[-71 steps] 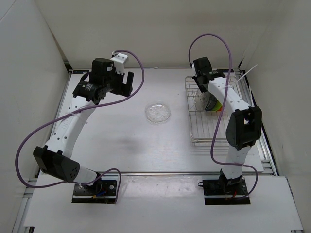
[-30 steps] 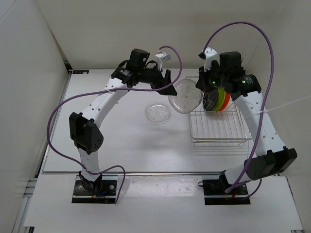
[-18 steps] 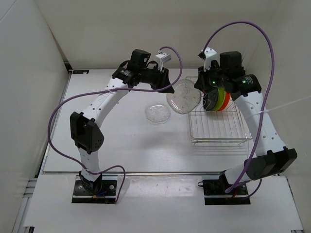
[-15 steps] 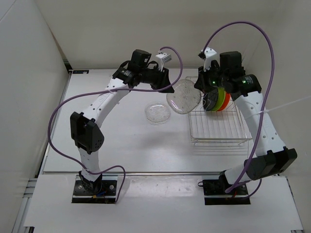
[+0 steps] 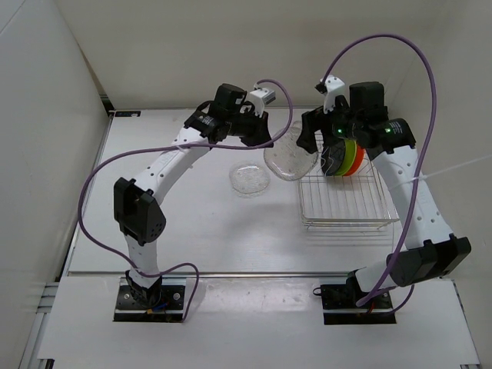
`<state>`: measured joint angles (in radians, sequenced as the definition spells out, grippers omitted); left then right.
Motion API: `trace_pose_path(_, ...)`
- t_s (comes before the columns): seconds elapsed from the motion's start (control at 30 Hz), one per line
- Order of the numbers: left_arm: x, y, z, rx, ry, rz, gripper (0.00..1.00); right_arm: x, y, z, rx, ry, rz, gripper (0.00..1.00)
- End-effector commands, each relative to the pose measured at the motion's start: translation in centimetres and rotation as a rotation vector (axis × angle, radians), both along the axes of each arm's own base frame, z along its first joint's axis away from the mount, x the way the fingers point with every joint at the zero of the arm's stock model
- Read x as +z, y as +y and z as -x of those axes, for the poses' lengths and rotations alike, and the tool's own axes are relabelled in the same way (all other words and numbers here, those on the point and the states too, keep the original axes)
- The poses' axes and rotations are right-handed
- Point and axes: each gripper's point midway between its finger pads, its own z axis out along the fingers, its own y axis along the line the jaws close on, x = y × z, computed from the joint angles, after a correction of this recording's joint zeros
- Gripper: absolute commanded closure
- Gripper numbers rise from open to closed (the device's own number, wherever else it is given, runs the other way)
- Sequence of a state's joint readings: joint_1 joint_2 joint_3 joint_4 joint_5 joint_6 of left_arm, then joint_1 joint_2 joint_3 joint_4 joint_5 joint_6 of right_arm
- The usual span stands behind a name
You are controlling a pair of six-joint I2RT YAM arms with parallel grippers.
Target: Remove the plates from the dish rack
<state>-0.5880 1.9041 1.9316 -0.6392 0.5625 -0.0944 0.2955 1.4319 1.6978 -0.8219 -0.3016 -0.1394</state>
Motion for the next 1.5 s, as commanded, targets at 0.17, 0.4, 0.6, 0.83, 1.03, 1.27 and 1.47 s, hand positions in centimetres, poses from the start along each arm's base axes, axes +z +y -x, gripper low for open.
trace_pose_path(0.17, 0.2, 5.7, -2.7, 0.25, -0.085, -0.077, 0.89, 1.7, -1.9, -0.1, -0.086, -0.092, 0.04, 0.0)
trace_pose_path(0.4, -4.6, 12.6, -4.8, 0.578, 0.091, -0.1, 0.89, 2.1, -3.9, 0.0, -0.163, -0.148, 0.097, 0.0)
trace_pose_path(0.6, -8.7, 14.7, -3.9, 0.763, 0.245, -0.109, 0.89, 2.1, -5.1, -0.1, -0.199, -0.163, 0.113, 0.0)
trace_pose_path(0.83, -9.6, 13.6, -4.8, 0.852, 0.366, -0.032, 0.89, 1.7, -5.5, -0.5, -0.208, -0.164, 0.142, 0.0)
trace_pose_path(1.03, -10.3, 11.5, -4.7, 0.863, 0.537, 0.057, 0.89, 1.4, -5.6, -0.7, -0.215, -0.157, 0.15, 0.0)
trace_pose_path(1.27, -12.4, 9.9, -4.9, 0.864, 0.676, 0.079, 0.89, 0.9, -5.7, -1.1, -0.215, -0.143, 0.169, 0.0)
trace_pose_path(1.47, -14.3, 11.1, -5.1, 0.986, 0.722, 0.028, 0.89, 0.4, -5.6, -1.2, -0.213, -0.127, 0.176, 0.0)
